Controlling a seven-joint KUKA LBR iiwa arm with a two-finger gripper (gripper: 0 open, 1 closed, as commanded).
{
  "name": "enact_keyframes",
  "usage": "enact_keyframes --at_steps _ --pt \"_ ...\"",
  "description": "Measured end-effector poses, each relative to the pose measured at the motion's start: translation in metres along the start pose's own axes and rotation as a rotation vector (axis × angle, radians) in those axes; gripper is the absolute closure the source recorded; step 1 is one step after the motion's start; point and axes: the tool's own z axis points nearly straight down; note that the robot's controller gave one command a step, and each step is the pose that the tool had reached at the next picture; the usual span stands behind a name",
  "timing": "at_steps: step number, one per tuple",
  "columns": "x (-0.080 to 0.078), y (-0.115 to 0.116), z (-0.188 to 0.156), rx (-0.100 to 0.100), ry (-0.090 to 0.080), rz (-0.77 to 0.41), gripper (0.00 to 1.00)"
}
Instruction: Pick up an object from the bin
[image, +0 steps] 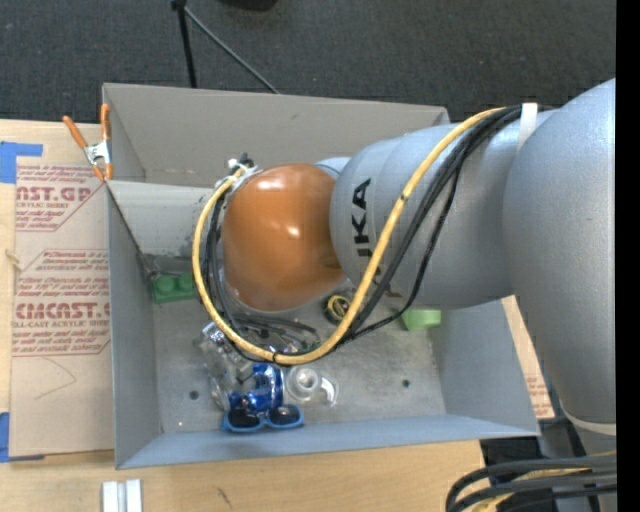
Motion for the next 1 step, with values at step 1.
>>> enact_keyframes --at_steps 1 --pt "-0.0007 0.0010 -0.0008 -0.001 -0.002 0.000 0.00"
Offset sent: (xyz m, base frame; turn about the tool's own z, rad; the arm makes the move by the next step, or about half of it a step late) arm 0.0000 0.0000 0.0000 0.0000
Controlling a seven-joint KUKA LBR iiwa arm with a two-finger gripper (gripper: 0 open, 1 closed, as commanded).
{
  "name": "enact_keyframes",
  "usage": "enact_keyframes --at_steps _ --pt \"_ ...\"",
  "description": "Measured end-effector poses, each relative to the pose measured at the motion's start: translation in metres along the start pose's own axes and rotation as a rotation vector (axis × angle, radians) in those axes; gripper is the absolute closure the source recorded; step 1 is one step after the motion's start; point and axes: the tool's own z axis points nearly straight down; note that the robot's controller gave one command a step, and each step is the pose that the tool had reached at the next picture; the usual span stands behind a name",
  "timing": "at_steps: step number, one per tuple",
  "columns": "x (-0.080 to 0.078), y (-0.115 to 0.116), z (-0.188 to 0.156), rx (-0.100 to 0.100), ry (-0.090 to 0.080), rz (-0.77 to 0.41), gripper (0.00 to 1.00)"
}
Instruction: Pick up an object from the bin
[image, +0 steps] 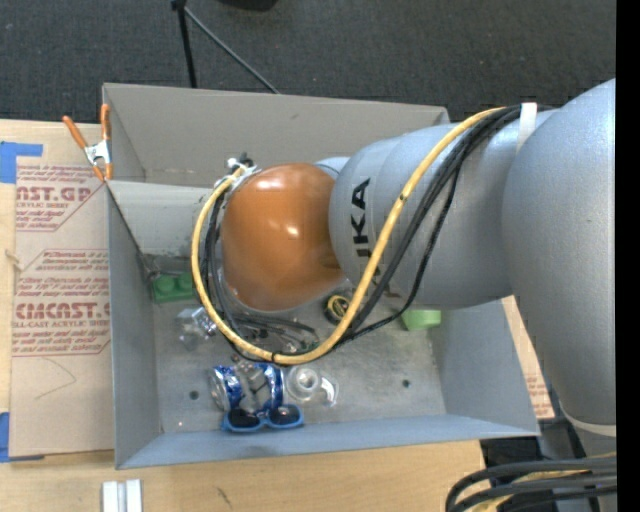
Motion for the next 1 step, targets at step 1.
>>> enact_keyframes --at_steps 1 --pt "0.0270 -0.0388 0.0684 0.001 0.006 0.362 0.00"
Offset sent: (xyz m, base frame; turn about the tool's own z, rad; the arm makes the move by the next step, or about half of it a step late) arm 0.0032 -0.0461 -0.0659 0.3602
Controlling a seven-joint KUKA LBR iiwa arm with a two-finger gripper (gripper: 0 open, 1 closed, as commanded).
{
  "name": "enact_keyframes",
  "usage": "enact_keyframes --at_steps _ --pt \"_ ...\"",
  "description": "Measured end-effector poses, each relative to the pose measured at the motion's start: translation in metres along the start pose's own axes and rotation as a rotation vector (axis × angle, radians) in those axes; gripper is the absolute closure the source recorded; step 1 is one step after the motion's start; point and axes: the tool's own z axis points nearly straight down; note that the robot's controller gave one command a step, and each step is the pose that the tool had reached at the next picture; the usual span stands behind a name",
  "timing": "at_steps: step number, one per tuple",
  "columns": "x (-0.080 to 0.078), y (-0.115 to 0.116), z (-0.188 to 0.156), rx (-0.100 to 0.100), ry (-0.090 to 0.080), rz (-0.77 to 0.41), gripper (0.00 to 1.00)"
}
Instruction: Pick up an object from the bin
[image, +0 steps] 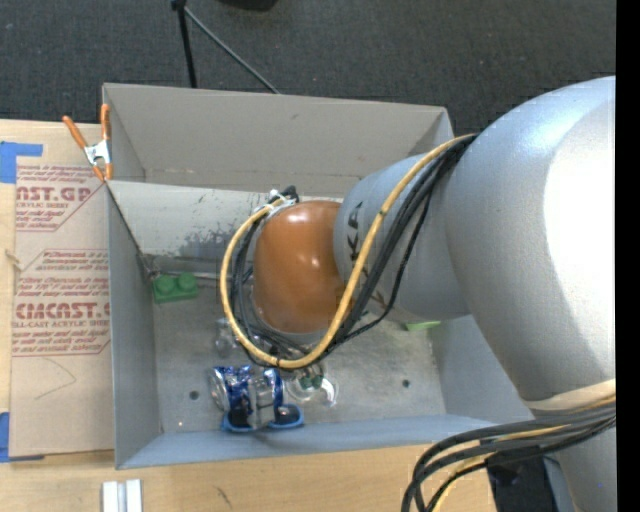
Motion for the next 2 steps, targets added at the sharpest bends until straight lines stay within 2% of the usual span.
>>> enact_keyframes --at_steps 1,2 --pt "-0.004 0.007 -0.018 -0.001 -0.007 -0.098 0.00" --pt "0.011 -0.007 -0.056 0.001 -0.008 -0.558 0.00"
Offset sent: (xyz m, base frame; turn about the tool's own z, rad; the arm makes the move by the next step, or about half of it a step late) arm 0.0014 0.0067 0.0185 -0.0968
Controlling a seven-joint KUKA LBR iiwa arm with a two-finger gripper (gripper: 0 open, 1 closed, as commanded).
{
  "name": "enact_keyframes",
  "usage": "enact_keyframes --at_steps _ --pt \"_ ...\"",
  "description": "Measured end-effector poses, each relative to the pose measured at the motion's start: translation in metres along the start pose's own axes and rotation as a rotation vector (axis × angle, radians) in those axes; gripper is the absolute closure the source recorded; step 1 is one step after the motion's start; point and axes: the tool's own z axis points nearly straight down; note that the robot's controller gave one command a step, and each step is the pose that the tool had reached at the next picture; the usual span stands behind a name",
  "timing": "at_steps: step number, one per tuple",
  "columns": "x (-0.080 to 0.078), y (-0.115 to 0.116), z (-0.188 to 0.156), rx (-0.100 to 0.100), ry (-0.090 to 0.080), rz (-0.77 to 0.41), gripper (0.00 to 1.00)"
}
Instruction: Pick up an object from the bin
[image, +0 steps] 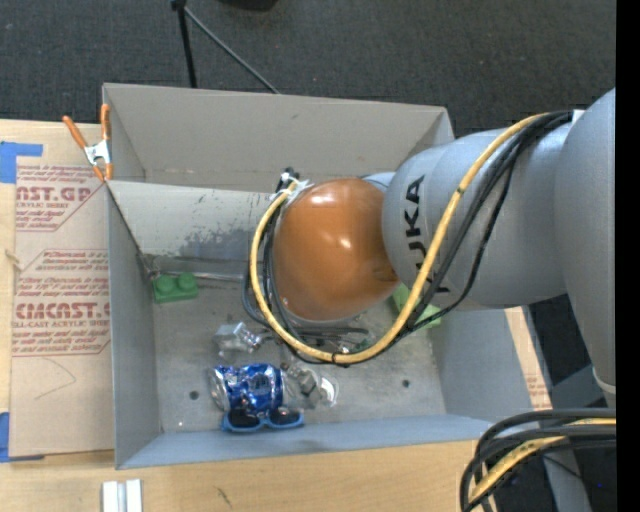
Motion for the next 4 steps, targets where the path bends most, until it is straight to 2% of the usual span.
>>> enact_keyframes --at_steps 1,2,3,4 --pt "-0.008 -0.002 0.085 0.005 -0.015 0.188 0.00" --pt "-0.006 -0.002 0.085 0.005 -0.011 0.188 1.00" --pt "-0.040 0.001 -0.013 0.003 -0.008 0.195 1.00" --pt "-0.062 0.008 -0.046 0.001 -0.005 0.176 1.00"
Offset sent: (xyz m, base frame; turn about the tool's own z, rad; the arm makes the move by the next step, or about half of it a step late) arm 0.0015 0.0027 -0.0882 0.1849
